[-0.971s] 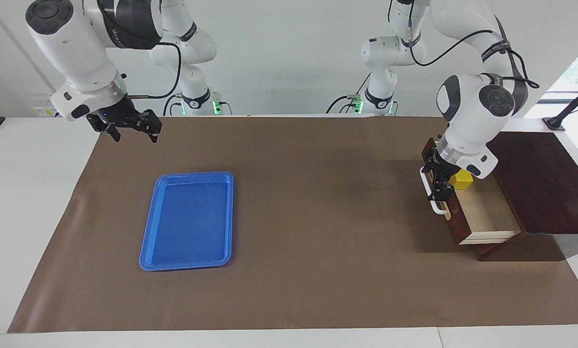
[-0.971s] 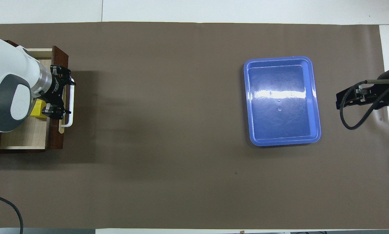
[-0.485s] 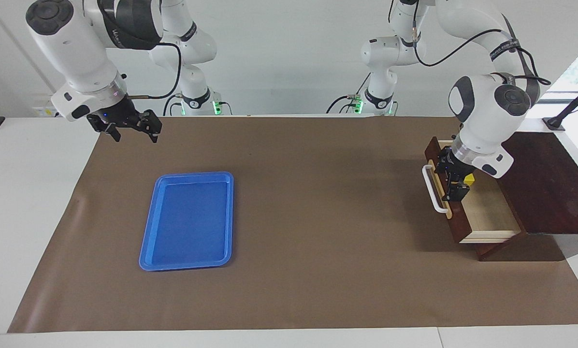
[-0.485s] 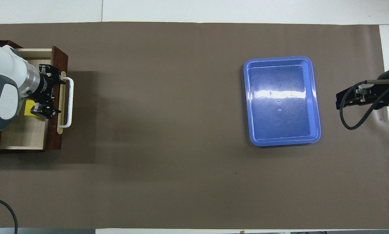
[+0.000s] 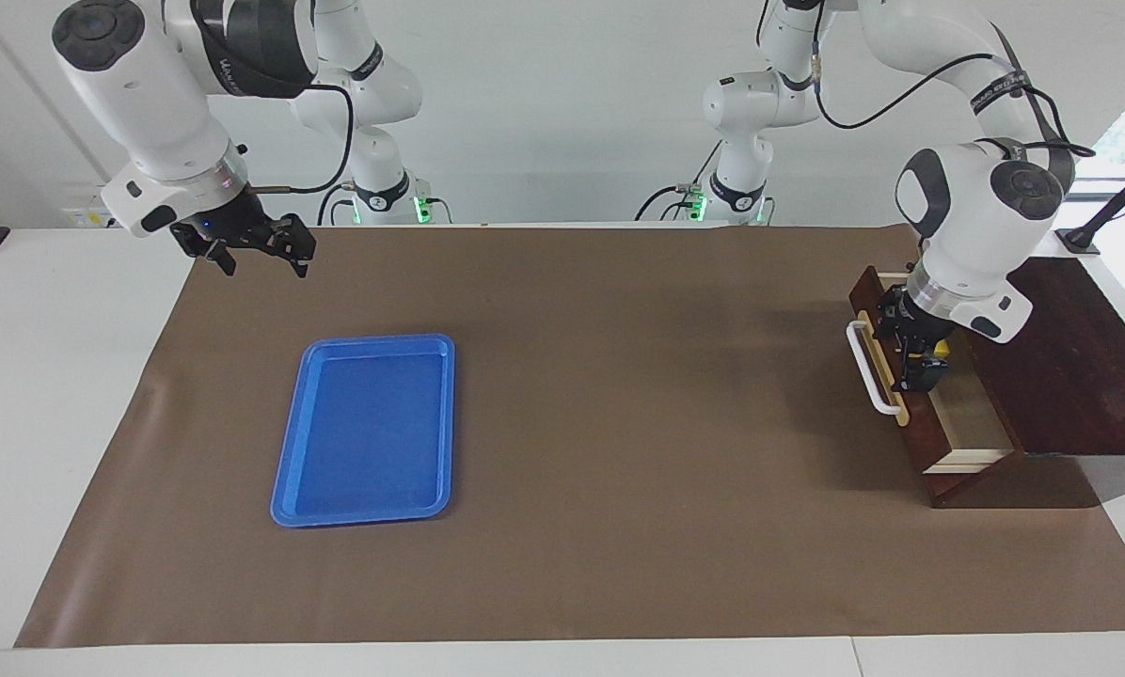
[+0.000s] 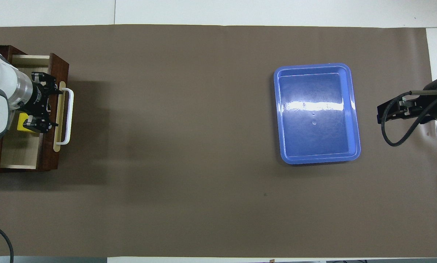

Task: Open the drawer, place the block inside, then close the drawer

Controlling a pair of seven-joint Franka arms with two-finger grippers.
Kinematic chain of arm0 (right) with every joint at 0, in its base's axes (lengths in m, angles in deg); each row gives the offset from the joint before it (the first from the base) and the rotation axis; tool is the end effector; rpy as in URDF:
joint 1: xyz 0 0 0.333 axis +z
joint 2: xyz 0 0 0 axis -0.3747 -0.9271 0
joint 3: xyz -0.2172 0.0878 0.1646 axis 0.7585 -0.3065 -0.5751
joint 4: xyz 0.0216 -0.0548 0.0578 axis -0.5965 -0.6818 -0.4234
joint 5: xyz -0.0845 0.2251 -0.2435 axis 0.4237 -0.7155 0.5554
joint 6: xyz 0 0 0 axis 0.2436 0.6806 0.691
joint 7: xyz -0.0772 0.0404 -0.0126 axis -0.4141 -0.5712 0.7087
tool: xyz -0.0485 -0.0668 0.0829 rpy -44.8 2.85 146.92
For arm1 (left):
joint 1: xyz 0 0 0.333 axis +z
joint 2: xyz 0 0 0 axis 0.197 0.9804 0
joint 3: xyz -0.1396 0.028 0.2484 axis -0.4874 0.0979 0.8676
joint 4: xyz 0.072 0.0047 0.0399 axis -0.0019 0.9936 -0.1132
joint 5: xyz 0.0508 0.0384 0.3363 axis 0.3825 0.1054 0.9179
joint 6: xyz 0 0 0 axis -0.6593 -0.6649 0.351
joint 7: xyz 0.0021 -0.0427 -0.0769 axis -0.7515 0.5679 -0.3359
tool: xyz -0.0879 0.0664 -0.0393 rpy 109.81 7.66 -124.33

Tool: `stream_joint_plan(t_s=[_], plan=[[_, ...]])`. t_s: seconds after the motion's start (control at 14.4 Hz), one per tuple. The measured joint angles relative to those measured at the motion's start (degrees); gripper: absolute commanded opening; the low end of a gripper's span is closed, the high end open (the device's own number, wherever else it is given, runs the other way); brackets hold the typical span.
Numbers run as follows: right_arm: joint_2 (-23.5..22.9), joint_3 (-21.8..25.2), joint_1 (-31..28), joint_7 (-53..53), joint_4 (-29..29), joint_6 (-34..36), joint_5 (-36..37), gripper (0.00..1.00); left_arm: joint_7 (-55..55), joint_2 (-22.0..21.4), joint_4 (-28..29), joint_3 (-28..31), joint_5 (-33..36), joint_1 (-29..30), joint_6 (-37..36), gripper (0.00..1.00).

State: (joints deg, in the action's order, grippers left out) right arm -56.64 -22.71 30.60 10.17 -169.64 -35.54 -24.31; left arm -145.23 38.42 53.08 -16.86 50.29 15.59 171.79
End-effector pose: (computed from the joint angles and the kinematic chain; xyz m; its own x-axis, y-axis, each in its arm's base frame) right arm 0.5005 -0.0006 0.5477 0.9908 -0.0437 -0.1279 -0.0399 -0.9987 0.0323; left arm 0.5517 0.0122 0.4325 0.1049 0.9923 0.0658 0.9944 -0.1057 0.0087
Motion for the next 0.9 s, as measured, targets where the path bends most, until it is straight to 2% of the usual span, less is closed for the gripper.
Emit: stream_joint_plan(t_s=[0.49,0.9], plan=[[0.2,0.0,0.0,0.0,-0.2,0.0,0.0,1.00,3.9,0.0,0.1,0.0,0.3,5.4,1.2,1.00],[0.3,0.0,0.0,0.0,-0.4,0.0,0.0,1.00,5.8,0.0,0.4,-0.2,0.3,7.3,2.1,1.00]])
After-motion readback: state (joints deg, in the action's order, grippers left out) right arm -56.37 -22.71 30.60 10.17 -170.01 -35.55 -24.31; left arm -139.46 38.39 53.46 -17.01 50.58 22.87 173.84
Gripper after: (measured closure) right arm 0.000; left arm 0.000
